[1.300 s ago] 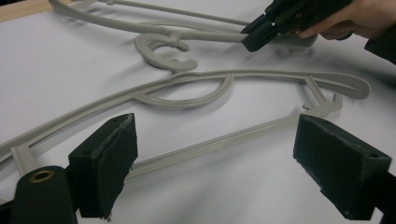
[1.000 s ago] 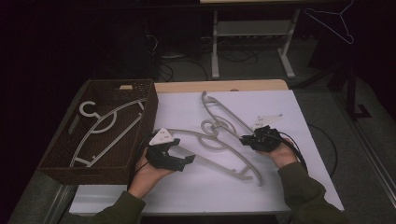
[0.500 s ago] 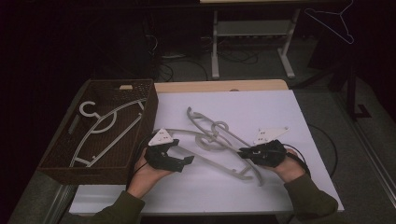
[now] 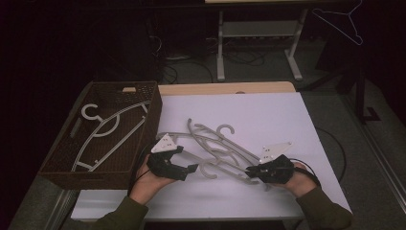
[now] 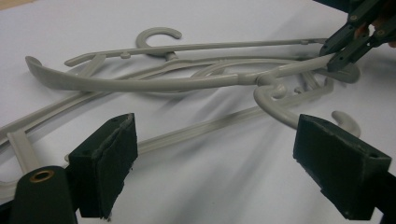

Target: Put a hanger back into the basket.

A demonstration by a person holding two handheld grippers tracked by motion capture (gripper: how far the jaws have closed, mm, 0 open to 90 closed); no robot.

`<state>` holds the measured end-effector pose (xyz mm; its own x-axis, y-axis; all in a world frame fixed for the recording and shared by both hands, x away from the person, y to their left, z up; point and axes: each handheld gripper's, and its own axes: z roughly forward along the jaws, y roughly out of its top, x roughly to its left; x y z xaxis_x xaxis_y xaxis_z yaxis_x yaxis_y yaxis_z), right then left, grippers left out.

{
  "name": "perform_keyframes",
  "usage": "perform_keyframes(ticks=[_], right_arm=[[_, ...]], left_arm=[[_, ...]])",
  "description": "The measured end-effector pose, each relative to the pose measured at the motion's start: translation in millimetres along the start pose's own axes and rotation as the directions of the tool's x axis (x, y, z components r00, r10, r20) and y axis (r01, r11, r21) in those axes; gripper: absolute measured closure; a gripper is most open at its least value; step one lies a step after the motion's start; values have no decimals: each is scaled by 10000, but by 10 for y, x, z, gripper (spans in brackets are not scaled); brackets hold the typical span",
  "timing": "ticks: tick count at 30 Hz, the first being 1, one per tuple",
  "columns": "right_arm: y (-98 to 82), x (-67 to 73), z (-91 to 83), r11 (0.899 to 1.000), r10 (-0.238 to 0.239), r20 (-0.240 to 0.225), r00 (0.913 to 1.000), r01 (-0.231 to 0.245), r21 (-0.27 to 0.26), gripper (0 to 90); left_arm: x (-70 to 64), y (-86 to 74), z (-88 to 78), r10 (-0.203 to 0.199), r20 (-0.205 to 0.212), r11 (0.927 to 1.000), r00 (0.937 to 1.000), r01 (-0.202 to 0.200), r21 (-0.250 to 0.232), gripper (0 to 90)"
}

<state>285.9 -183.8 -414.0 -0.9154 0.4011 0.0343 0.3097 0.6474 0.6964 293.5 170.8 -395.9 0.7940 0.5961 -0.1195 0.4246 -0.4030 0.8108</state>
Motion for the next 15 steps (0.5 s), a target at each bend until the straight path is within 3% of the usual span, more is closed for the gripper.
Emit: perform_keyframes(ticks=[10, 12, 15], right_arm=[[-23, -7, 56, 9993, -132, -182, 9997, 138, 333, 808], [-26, -20, 45, 9996, 36, -392, 9992, -26, 270, 714], [-17, -16, -38, 9976, 650, -660, 9957, -664, -185, 636]], left_arm=[[16, -32, 2, 19, 65, 9997, 10000, -21, 236, 142], [15, -29, -4, -8, 69, 9997, 10000, 6, 241, 144], [13, -16, -11, -27, 59, 9999, 10000, 26, 110, 151]])
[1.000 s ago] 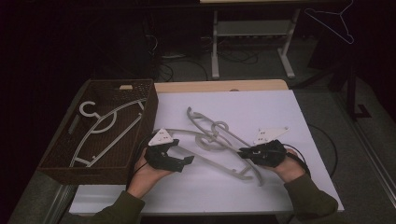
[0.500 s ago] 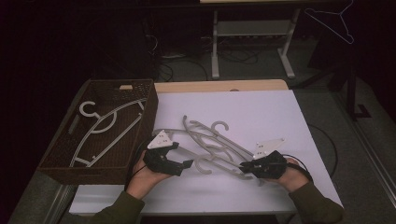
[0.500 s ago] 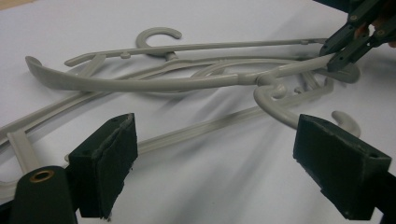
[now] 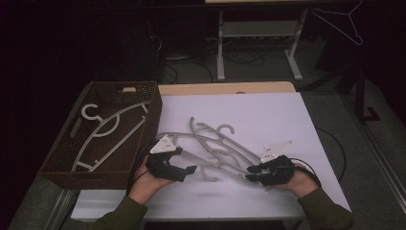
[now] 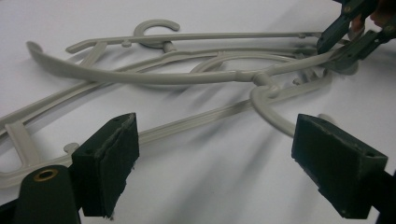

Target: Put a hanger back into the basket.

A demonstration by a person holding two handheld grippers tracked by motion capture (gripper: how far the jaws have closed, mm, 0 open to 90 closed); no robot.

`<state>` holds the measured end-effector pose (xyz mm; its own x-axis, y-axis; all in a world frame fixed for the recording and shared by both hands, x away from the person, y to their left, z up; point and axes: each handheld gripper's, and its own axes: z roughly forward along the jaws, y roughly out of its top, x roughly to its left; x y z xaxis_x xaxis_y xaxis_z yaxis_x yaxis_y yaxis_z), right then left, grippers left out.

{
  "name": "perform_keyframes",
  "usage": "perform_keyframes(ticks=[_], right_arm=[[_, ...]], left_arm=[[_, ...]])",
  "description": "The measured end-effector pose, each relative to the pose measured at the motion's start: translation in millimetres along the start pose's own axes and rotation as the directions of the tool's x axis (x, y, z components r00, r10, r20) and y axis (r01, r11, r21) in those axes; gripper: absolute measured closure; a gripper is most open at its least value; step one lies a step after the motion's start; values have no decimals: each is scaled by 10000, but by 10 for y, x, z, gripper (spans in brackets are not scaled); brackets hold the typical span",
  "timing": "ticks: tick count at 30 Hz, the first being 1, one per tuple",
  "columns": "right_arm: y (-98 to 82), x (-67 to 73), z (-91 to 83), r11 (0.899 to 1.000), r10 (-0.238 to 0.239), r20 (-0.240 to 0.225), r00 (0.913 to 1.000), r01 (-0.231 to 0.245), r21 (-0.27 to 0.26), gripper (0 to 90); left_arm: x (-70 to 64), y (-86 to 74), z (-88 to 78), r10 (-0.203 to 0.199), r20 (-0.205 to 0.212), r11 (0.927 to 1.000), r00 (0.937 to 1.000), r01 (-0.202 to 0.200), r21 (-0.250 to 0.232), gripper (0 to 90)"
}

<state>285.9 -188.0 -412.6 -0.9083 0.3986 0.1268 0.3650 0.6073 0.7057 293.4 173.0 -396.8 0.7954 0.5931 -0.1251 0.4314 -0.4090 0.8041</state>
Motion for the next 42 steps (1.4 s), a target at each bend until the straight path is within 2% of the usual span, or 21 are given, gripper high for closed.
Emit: perform_keyframes(ticks=[3, 4, 6, 10, 13, 15, 17, 24, 25, 27, 28, 29, 31, 36, 39, 41, 42], right_arm=[[-15, -1, -83, 9995, 189, 66, 9998, -187, -238, 613], [-54, -2, -182, 9983, 374, 263, 9990, -361, -464, 602], [-99, -9, -256, 9969, 517, 514, 9973, -485, -625, 596], [-230, -35, -393, 9919, 957, 1029, 9901, -863, -929, 586], [-323, -52, -456, 9878, 1297, 1269, 9834, -1171, -1021, 530], [-371, -57, -485, 9860, 1425, 1496, 9784, -1270, -1084, 479], [-402, -56, -504, 9837, 1575, 1645, 9737, -1401, -1128, 482], [-372, -78, -468, 9795, 1801, 1741, 9681, -1602, -1221, 522], [-359, -94, -453, 9781, 1870, 1854, 9647, -1653, -1263, 522], [-356, -107, -453, 9775, 1904, 1937, 9624, -1676, -1280, 529], [-366, -130, -465, 9758, 2004, 2050, 9580, -1764, -1295, 566], [-379, -141, -473, 9752, 2018, 2140, 9558, -1757, -1350, 590], [-410, -152, -509, 9718, 2243, 2280, 9475, -1998, -1256, 648], [-524, -137, -601, 9669, 2481, 2540, 9349, -2230, -1239, 806], [-616, -113, -616, 9653, 2593, 2520, 9323, -2414, -1001, 887], [-676, -110, -599, 9637, 2666, 2472, 9316, -2552, -780, 896], [-696, -105, -585, 9591, 2831, 2360, 9296, -2762, -624, 897]], left_arm=[[-2, 7, 1, 4, 0, 10000, 10000, -4, -35, 156], [0, 12, 4, 34, 16, 10000, 10000, -34, -14, 157], [-3, 20, 14, 39, 42, 10000, 10000, -38, -47, 172], [8, 79, 54, 185, 140, 9998, 9997, -184, -45, 216], [29, 150, 125, 373, 218, 9993, 9991, -374, 74, 237], [49, 205, 182, 523, 238, 9984, 9983, -528, 217, 239], [66, 233, 211, 576, 293, 9980, 9979, -583, 247, 257], [195, 425, 426, 818, 263, 9959, 9963, -827, 353, 302], [250, 480, 497, 981, 208, 9937, 9950, -991, 521, 304], [275, 507, 533, 1011, 212, 9931, 9947, -1022, 581, 315], [327, 561, 605, 1115, 208, 9915, 9935, -1126, 658, 333], [348, 586, 646, 1032, 177, 9925, 9945, -1041, 641, 357], [379, 613, 681, 1105, 156, 9914, 9938, -1113, 692, 403], [551, 735, 913, 1020, 208, 9909, 9946, -1034, 860, 616], [583, 761, 990, 885, 269, 9921, 9957, -905, 869, 730], [566, 765, 1008, 755, 229, 9942, 9969, -770, 755, 841], [578, 765, 1013, 831, 308, 9928, 9961, -854, 838, 890]])
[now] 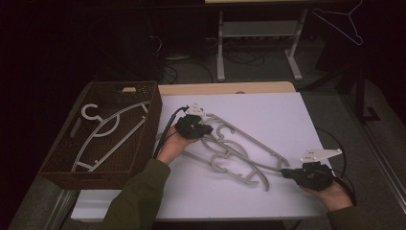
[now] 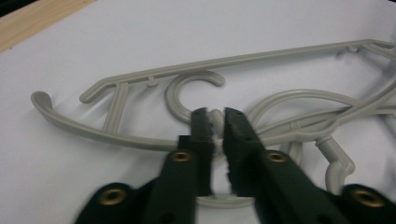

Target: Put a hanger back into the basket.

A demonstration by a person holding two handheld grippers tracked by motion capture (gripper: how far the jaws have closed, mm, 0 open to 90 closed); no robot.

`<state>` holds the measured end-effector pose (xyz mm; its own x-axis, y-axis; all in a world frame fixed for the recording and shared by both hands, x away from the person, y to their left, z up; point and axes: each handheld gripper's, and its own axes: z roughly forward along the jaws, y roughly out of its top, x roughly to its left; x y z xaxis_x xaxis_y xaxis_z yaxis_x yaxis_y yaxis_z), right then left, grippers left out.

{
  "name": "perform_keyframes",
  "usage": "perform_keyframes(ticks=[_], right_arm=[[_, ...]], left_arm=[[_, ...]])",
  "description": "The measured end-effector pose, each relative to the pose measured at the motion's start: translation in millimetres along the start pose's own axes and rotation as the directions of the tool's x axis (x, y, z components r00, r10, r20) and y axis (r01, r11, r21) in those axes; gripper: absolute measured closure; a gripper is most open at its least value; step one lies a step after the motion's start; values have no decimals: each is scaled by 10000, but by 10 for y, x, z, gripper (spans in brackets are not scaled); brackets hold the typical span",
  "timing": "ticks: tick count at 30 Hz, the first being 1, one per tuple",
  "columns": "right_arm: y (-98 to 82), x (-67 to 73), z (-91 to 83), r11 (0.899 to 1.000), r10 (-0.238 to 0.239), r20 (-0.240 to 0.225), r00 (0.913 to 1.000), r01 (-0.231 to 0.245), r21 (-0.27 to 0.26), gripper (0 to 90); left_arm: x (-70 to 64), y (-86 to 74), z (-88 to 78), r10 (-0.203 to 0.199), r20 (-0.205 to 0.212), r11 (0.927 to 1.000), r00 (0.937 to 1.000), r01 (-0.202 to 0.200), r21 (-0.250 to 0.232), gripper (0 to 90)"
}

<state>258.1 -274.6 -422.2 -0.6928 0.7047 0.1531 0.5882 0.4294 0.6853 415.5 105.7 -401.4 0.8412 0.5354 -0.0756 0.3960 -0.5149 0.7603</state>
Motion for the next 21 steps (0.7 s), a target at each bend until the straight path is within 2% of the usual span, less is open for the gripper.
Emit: perform_keyframes(ticks=[2, 5, 7, 11, 13, 15, 19, 21], right_arm=[[-25, -6, 44, 9995, -68, -50, 10000, 70, 302, 897], [-23, -5, 97, 9985, -23, -38, 10000, 25, 547, 897], [-20, -7, 107, 9980, 3, -37, 10000, -1, 628, 897], [-10, -18, 130, 9977, -25, -17, 10000, 26, 674, 897], [-10, -16, 138, 9975, -2, 1, 10000, 2, 708, 897], [-10, -36, 147, 9976, -35, 45, 10000, 31, 693, 897], [-9, -67, 155, 9974, -40, 169, 9998, 27, 724, 897], [-2, -92, 157, 9973, -6, 253, 9997, -12, 728, 898]], left_arm=[[10, 4, 33, 8, -28, 9997, 10000, -8, 257, 900], [35, 12, 94, -39, -98, 9995, 9999, 42, 303, 900], [71, 42, 173, -52, -165, 9993, 9999, 58, 376, 899], [169, 139, 351, 316, -464, 9964, 9984, -279, 802, 899], [205, 169, 428, 230, -543, 9959, 9983, -181, 889, 899], [269, 199, 527, 312, -708, 9920, 9970, -222, 1246, 899], [305, 194, 588, 415, -744, 9879, 9964, -297, 1523, 900], [320, 163, 625, 398, -829, 9813, 9958, -233, 1909, 899]])
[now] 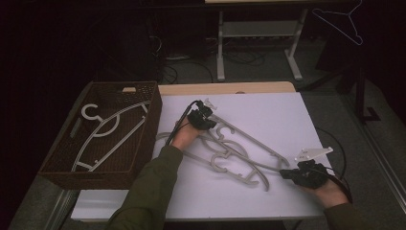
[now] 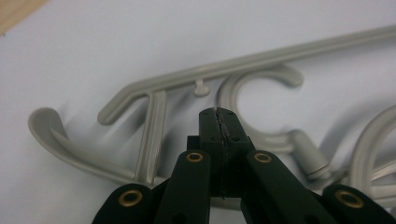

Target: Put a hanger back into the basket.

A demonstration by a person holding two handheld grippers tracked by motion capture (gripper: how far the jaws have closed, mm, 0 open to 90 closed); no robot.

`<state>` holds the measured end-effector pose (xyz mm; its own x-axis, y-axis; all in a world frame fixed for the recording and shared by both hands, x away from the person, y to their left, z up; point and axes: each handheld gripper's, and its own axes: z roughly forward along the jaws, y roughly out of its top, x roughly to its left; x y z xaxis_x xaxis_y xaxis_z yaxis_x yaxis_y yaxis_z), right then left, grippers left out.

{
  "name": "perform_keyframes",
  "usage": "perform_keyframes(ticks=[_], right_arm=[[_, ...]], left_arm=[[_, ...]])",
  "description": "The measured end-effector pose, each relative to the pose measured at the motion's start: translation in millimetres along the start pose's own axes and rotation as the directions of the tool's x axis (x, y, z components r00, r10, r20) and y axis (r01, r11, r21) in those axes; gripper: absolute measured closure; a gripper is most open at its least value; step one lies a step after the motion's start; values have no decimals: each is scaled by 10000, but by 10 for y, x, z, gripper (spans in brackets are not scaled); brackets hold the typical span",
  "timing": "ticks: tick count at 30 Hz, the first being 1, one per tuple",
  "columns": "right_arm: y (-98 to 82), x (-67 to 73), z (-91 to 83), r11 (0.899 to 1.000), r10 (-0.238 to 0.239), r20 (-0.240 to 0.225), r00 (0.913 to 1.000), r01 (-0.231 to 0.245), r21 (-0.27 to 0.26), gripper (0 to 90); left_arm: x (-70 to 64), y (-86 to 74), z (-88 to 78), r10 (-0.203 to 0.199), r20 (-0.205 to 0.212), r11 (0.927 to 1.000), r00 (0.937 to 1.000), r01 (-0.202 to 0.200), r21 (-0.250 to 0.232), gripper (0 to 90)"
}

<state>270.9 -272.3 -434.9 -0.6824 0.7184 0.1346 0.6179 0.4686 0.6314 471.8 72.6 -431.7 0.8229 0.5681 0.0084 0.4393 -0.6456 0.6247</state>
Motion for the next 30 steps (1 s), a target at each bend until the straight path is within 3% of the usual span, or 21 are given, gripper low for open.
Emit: perform_keyframes(ticks=[7, 12, 15, 22, 24, 30], right_arm=[[59, -77, 13, 9999, 36, 518, 9986, -31, -97, 898], [162, -197, 74, 10000, 65, 1059, 9944, -58, -66, 898], [220, -285, 119, 9999, 130, 1344, 9908, -122, -63, 898], [295, -479, 215, 9984, 563, 1697, 9839, -540, -183, 898], [345, -544, 251, 9974, 719, 2000, 9772, -694, -197, 898], [405, -665, 292, 9961, 829, 2147, 9732, -745, -470, 898]], left_arm=[[5, -75, -11, -81, 135, 9991, 9999, 76, 419, 900], [3, -147, -71, -337, 316, 9977, 9989, 318, 603, 900], [-9, -160, -105, -234, 353, 9966, 9991, 205, 800, 900], [-55, -189, -149, -218, 535, 9961, 9983, 171, 870, 900], [-86, -194, -177, -143, 597, 9968, 9981, 96, 791, 900], [-105, -184, -204, -93, 674, 9972, 9977, 43, 746, 900]])
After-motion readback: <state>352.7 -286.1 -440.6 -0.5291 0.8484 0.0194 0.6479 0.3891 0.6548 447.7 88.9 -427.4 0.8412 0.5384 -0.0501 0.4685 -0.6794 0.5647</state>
